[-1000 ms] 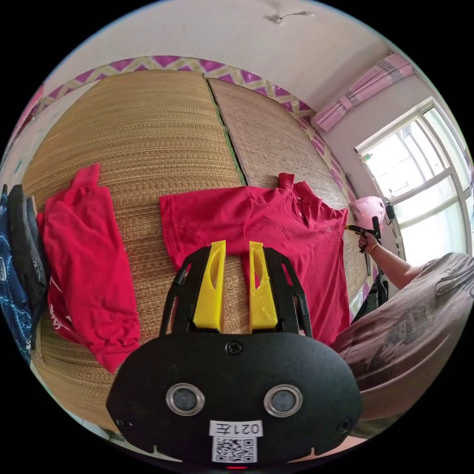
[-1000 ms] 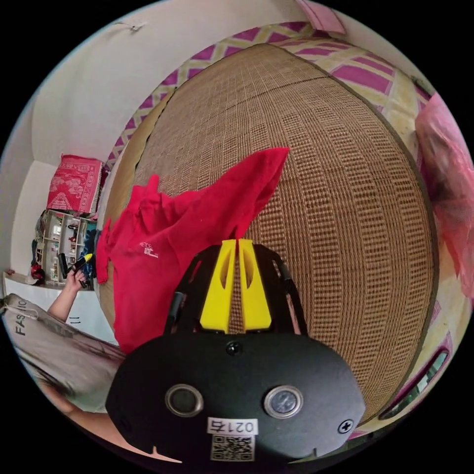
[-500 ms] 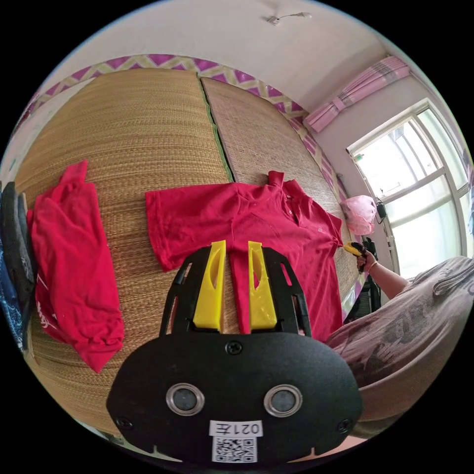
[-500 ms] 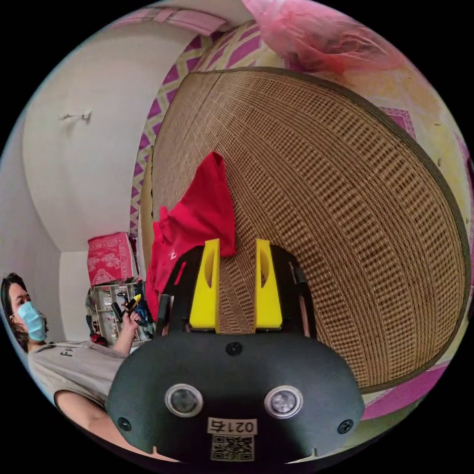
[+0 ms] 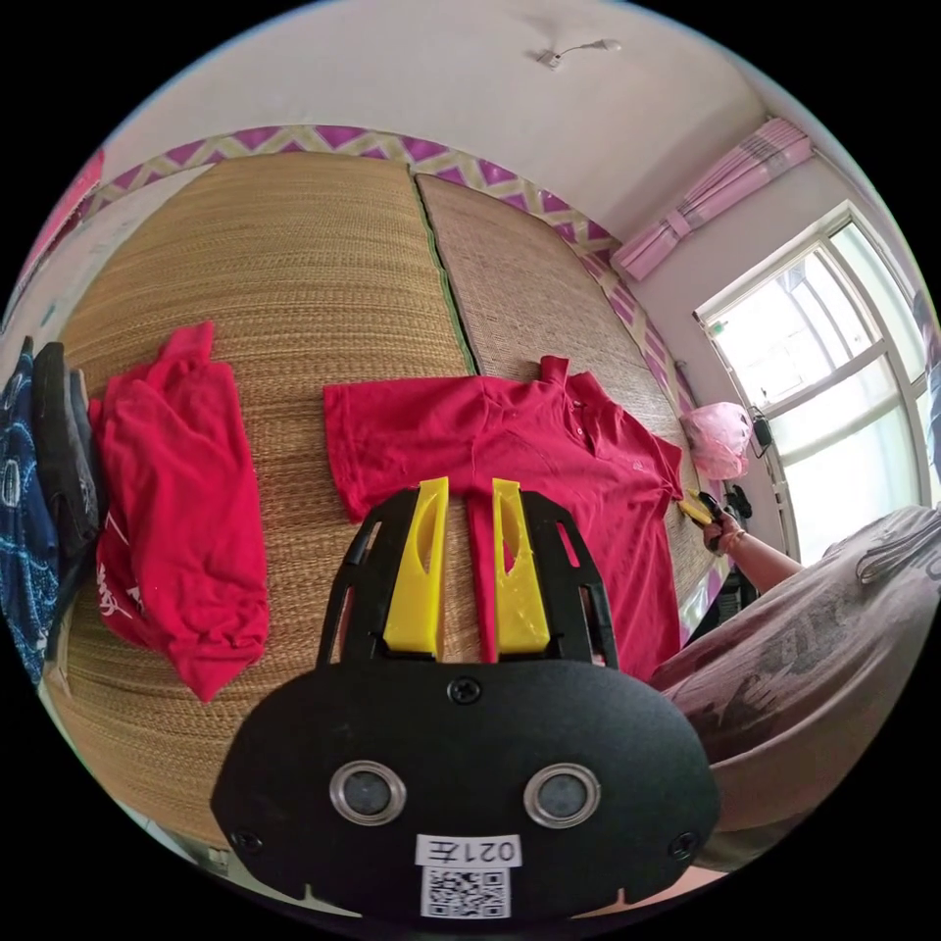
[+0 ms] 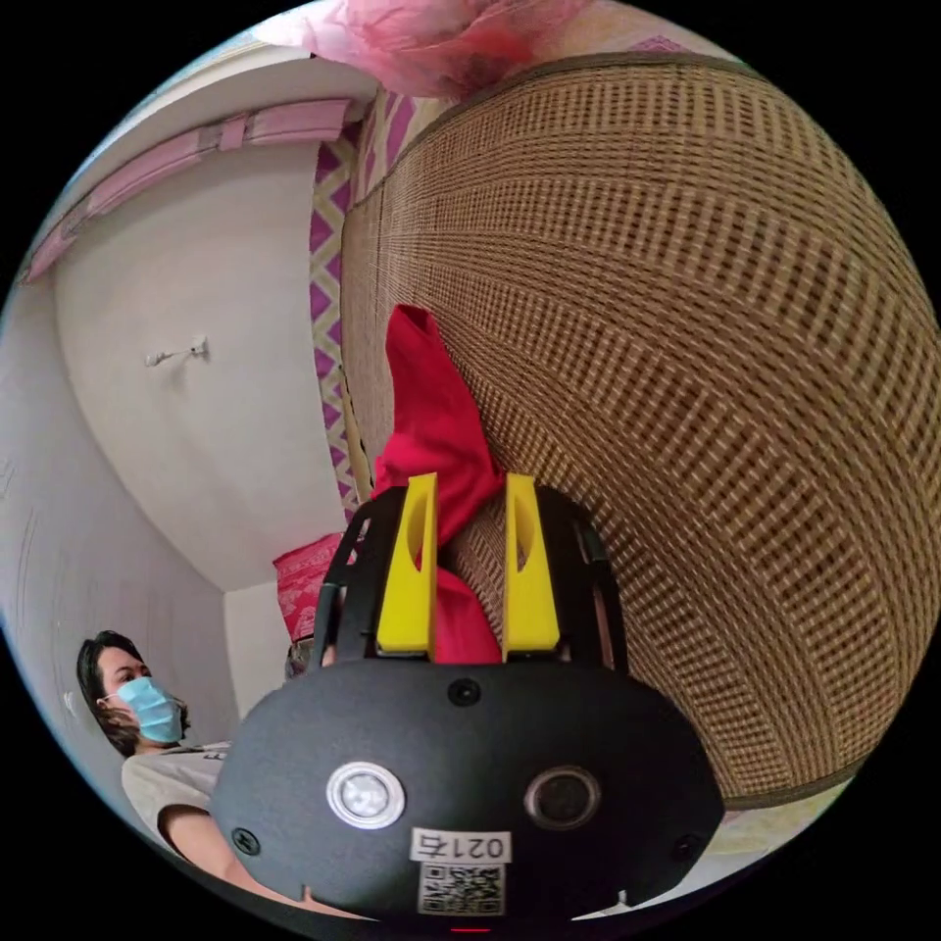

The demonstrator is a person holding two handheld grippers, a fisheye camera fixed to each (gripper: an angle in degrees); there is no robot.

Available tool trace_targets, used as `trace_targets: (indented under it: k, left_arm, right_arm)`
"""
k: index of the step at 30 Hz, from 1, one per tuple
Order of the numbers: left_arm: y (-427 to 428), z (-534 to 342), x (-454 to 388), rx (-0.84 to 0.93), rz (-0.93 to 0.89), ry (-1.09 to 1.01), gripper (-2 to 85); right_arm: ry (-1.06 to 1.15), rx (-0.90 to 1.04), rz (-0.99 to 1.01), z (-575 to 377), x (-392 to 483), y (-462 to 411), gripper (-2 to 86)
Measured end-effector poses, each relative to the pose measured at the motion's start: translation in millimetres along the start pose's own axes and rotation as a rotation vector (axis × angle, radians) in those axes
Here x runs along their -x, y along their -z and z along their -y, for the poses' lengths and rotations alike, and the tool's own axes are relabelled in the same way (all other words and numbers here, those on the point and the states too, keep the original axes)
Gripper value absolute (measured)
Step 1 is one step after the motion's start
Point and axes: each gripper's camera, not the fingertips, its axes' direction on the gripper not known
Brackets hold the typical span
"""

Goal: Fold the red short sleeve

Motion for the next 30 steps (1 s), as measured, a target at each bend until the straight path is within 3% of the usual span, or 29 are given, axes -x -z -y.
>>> trace_targets:
  k: [7,11,16,19,22,26,30]
  left_arm:
    - [3,-16,-4,-0.001,-0.003,-0.018,7.1]
    - [12,-33,2,-0.025,-0.010,-0.015,6.9]
    - [5,-54,7,-0.028,-0.040,-0.010,6.8]
    - [0,-65,7,-0.034,-0.062,-0.015,6.7]
    - [0,-76,9,-0.047,-0.078,-0.009,6.7]
    - [12,-95,15,-0.048,-0.057,-0.015,6.7]
    - [27,-119,26,-0.052,-0.037,0.002,6.7]
  right_arm:
    - [0.004,-0.194,0.093,11,90,21,1.5]
    - [0.245,-0.150,0.009,12,217,26,0.7]
    - [0.819,0.082,-0.354,-28,463,-60,0.6]
    - [1.169,0.233,-0.678,-80,553,-160,0.5]
    - [1.392,0.373,-0.983,-114,569,-263,0.6]
    - [1.480,0.594,-1.257,-120,546,-328,1.6]
    - [1.414,0.626,-1.185,-104,585,-283,4.4]
